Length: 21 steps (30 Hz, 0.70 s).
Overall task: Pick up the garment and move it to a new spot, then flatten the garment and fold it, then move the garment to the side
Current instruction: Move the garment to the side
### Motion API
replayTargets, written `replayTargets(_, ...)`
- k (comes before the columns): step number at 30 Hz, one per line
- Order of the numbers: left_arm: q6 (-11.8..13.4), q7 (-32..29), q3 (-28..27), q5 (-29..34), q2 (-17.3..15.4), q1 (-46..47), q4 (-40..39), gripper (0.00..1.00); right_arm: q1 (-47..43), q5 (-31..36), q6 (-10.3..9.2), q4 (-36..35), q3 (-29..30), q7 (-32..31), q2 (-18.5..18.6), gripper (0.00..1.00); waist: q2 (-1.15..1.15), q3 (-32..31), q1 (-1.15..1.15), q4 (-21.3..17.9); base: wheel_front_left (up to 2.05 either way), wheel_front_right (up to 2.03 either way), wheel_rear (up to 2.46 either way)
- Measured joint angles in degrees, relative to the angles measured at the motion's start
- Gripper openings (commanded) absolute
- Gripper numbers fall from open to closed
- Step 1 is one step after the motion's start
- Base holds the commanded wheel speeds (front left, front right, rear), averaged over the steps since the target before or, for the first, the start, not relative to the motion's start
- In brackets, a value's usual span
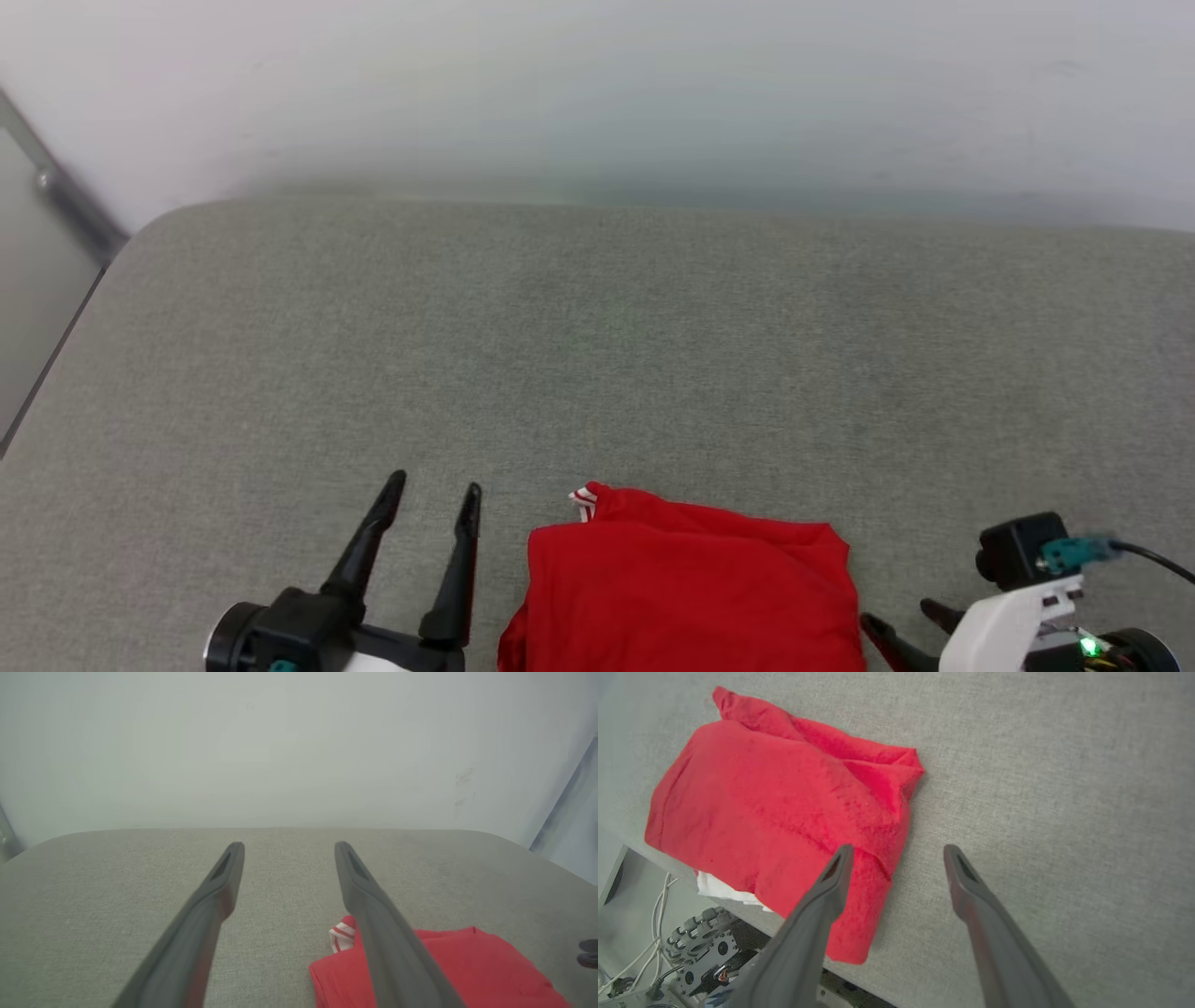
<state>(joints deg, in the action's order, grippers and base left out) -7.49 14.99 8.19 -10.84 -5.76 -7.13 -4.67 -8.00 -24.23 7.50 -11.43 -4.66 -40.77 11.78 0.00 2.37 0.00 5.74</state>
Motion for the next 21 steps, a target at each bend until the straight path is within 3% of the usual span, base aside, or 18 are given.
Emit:
replayTargets(4,0.00,0.00,2.34,-0.20,-0.83,0.94,0.62,1.00,1.57,1.43,-0.01,0.38,0.34,-9.49,-2.20,1.00,0.00,1.21,0.00,1.51,0.00,0.00,0.00)
replayTargets(8,0.00,0.00,2.81,-0.93,-0.91,2.20,0.77,1.00,2.98,1.96,0.00,3.10,1.38,-13.96,-5.80,1.00,0.00,2.39,0.00,3.56,0.00,0.00,0.00)
replayTargets(21,0.00,0.00,3.74,-1.54,-1.07,4.03,1.55,1.00,7.27,7.00,-0.01,12.85,-1.14,-17.86,-7.91,1.00,0.00,5.30,0.00,8.74,0.00,0.00,0.00)
